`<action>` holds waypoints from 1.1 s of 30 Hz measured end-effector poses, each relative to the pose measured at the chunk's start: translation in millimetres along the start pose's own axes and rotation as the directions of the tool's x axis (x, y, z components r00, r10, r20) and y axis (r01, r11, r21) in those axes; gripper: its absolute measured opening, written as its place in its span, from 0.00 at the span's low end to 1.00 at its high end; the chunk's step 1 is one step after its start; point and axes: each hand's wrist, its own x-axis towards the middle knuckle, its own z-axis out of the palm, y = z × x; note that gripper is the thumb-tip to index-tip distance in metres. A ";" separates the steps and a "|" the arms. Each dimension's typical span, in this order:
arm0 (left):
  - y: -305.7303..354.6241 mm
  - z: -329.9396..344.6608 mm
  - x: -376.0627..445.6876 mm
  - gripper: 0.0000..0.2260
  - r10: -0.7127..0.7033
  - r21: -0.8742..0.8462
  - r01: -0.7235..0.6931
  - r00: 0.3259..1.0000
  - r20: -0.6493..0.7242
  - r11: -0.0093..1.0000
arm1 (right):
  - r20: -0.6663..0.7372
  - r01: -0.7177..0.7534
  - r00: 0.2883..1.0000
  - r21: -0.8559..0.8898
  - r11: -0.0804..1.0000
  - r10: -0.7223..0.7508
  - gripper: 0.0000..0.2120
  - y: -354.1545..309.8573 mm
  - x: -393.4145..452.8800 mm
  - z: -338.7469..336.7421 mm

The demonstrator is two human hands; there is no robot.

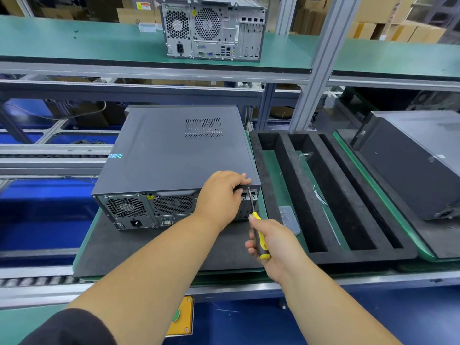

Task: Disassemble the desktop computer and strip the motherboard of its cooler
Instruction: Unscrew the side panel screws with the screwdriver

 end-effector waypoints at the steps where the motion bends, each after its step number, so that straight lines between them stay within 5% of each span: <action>1: 0.2 -0.8 -0.5 0.14 -0.001 -0.001 0.001 1.000 0.007 1.000 | 0.003 0.013 1.000 -0.006 1.000 -0.013 0.10 1.3 1.3 -0.4; 6: 10.0 -5.4 -15.2 0.09 -0.057 -0.227 0.039 0.995 -0.077 0.973 | 0.114 -0.016 0.993 0.133 0.991 0.001 0.11 4.5 2.7 -3.5; 9: 17.7 -2.8 -26.6 0.05 -0.243 -0.359 0.209 0.969 -0.051 0.909 | 0.195 -0.086 0.980 0.205 0.975 0.045 0.17 1.2 2.6 -8.0; 14: 25.7 0.9 -22.8 0.11 -0.576 -0.589 0.622 0.761 0.299 0.516 | 0.183 -0.036 0.983 0.151 0.988 0.008 0.14 0.3 1.8 -12.2; 17: 29.6 4.0 -15.3 0.10 -0.582 -0.699 0.672 0.678 0.449 0.244 | 0.177 -0.003 0.984 0.119 0.993 -0.018 0.10 4.0 2.3 -11.6; 22: 32.1 6.8 -8.1 0.12 -0.501 -0.707 0.706 0.599 0.624 -0.037 | 0.185 -0.007 0.983 0.129 0.992 -0.017 0.11 6.1 3.8 -7.2; 27: 30.0 6.2 -4.3 0.15 -0.486 -0.694 0.700 0.554 0.676 -0.167 | 0.210 -0.120 0.975 0.205 0.971 0.076 0.17 1.4 1.5 -6.4; 33: 28.7 8.7 -0.6 0.17 -0.490 -0.685 0.705 0.538 0.686 -0.185 | 0.145 -0.020 0.989 0.104 0.994 0.005 0.11 4.2 3.9 -7.9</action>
